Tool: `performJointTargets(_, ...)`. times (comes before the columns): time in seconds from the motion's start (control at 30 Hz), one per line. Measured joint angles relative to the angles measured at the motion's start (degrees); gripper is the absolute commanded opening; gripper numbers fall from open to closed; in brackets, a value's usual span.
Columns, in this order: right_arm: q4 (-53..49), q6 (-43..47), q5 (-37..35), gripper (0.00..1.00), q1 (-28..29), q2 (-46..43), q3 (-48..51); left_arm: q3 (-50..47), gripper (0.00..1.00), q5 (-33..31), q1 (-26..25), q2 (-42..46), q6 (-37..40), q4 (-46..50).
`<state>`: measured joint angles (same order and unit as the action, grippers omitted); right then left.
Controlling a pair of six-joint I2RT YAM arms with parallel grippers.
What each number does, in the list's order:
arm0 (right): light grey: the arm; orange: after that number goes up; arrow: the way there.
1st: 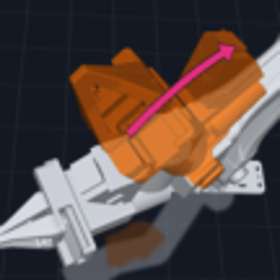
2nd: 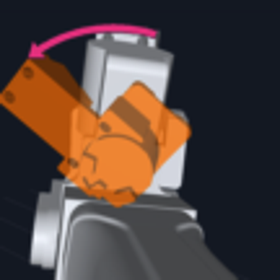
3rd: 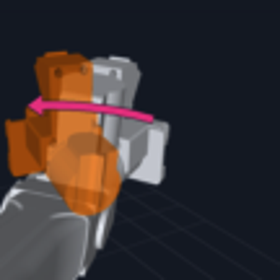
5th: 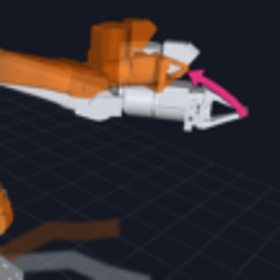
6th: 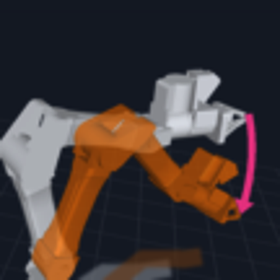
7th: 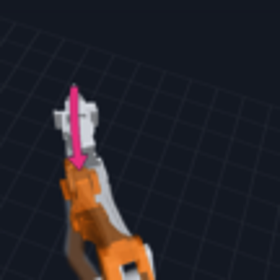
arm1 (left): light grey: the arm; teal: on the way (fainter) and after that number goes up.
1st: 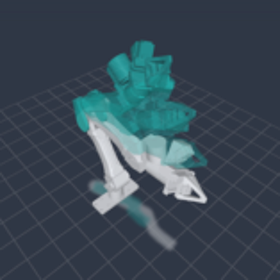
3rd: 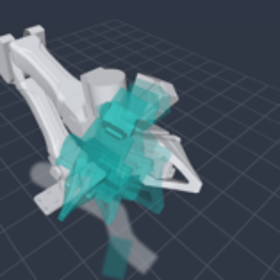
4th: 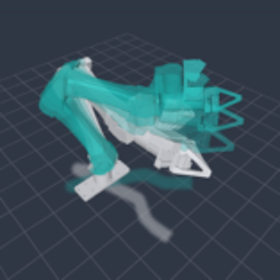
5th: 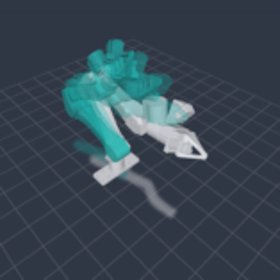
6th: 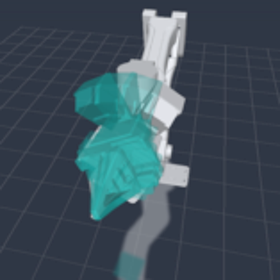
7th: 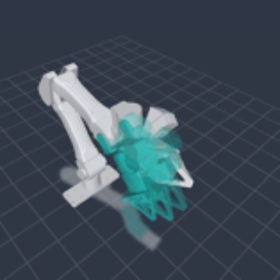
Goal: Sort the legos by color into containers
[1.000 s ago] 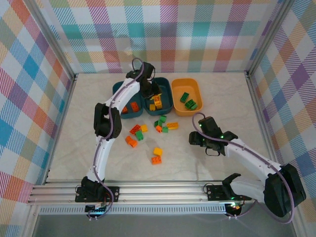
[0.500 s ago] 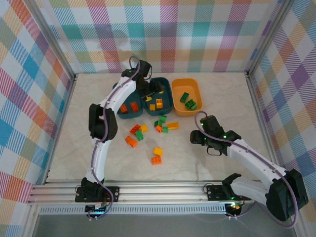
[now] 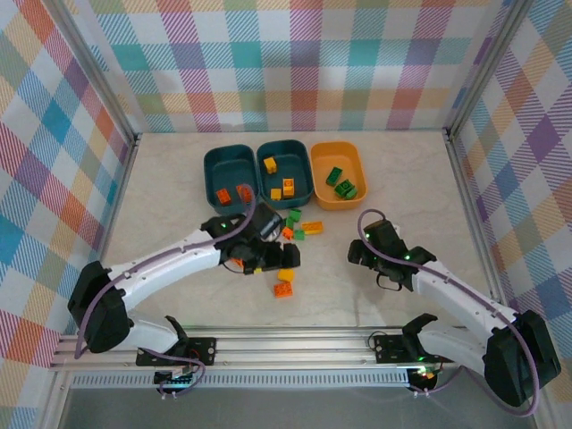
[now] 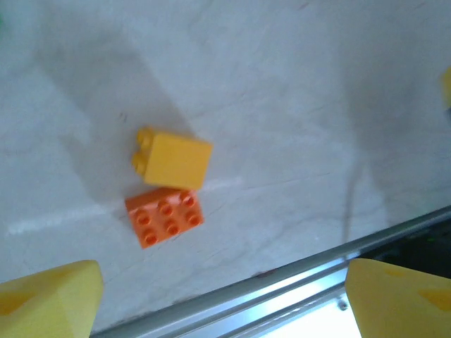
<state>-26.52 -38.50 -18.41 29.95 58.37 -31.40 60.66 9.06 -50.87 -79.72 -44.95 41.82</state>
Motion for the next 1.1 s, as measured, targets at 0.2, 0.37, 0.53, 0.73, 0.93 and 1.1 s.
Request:
performJointTargets(0.2, -0.2, -2.8, -2.3, 0.92, -1.1, -5.0, 2.5, -1.8, 0.88, -2.3, -7.2, -5.4, -5.6, -0.1)
performJointTargets(0.37, -1.2, -4.2, -2.7, 0.93, -1.1, -6.1, 2.6, 3.2, 0.83, -4.3, -10.4, -16.4, -10.0, 1.4)
performJointTargets(0.53, -2.3, -4.6, -3.1, 0.94, -1.1, -8.1, 3.3, 4.0, 0.81, -8.8, -12.6, -17.9, -14.8, 3.7)
performJointTargets(0.73, -2.5, -4.6, -3.1, 0.93, -1.1, -8.7, 3.7, 4.0, 0.79, -13.2, -12.7, -17.6, -17.0, 5.3)
performJointTargets(0.93, -2.4, -4.5, -3.0, 0.91, -1.1, -7.6, 3.7, 4.0, 0.69, -13.5, -12.2, -20.8, -16.4, 3.6)
performJointTargets(1.1, -2.3, -4.3, -2.9, 0.9, -1.1, -7.6, 3.7, 4.0, 0.62, -14.4, -12.1, -23.5, -15.1, 2.1)
